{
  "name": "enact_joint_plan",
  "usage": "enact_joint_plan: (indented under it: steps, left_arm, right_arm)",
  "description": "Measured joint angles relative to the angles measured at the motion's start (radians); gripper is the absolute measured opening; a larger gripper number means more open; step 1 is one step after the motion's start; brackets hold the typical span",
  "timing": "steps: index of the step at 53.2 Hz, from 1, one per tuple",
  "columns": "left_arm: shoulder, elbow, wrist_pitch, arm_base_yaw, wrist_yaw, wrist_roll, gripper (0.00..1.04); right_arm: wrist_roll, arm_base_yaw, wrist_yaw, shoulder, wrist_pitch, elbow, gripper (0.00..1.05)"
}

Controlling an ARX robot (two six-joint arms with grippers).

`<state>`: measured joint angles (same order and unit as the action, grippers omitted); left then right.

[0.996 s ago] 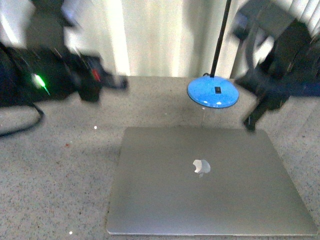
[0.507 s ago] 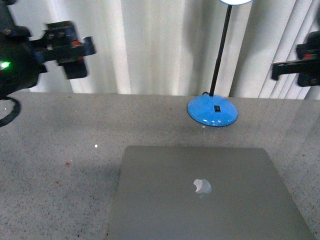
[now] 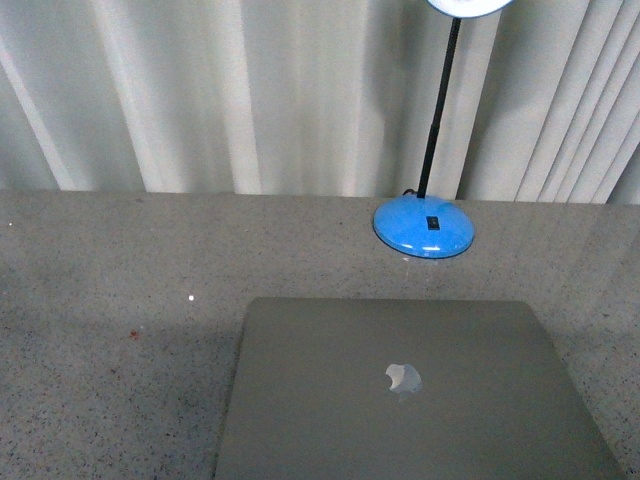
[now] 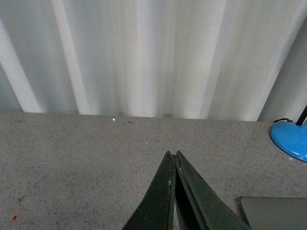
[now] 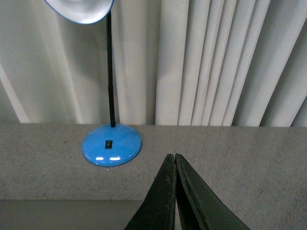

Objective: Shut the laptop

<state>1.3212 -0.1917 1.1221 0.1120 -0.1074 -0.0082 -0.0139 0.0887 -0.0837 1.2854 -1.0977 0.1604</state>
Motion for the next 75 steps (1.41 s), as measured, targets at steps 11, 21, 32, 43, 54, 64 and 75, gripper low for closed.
enact_joint_plan:
  steps: [11, 21, 32, 43, 54, 64, 75]
  left_arm:
    - [-0.143, 0.073, -0.076, -0.028, 0.028, 0.000, 0.04]
    - [-0.308, 0.127, -0.188, -0.106, 0.101, 0.001, 0.04]
    - [-0.487, 0.163, -0.331, -0.109, 0.104, 0.001, 0.04]
    - [-0.650, 0.164, -0.470, -0.109, 0.105, 0.001, 0.04]
    - [-0.821, 0.164, -0.627, -0.109, 0.105, 0.001, 0.04]
    - [-0.935, 0.165, -0.734, -0.109, 0.105, 0.001, 0.04]
    - [-1.015, 0.165, -0.812, -0.109, 0.105, 0.001, 0.04]
  right_arm:
    - [0.001, -0.062, 0.077, -0.159, 0.086, -0.064, 0.03]
    - [0.003, -0.086, 0.080, -0.315, 0.197, -0.109, 0.03]
    - [0.003, -0.086, 0.082, -0.492, 0.341, -0.142, 0.03]
    - [0.003, -0.087, 0.083, -0.650, 0.479, -0.153, 0.03]
    - [0.003, -0.087, 0.083, -0.819, 0.636, -0.154, 0.03]
    - [0.003, -0.087, 0.083, -0.927, 0.739, -0.154, 0.03]
    - [0.003, -0.087, 0.083, -1.001, 0.811, -0.154, 0.03]
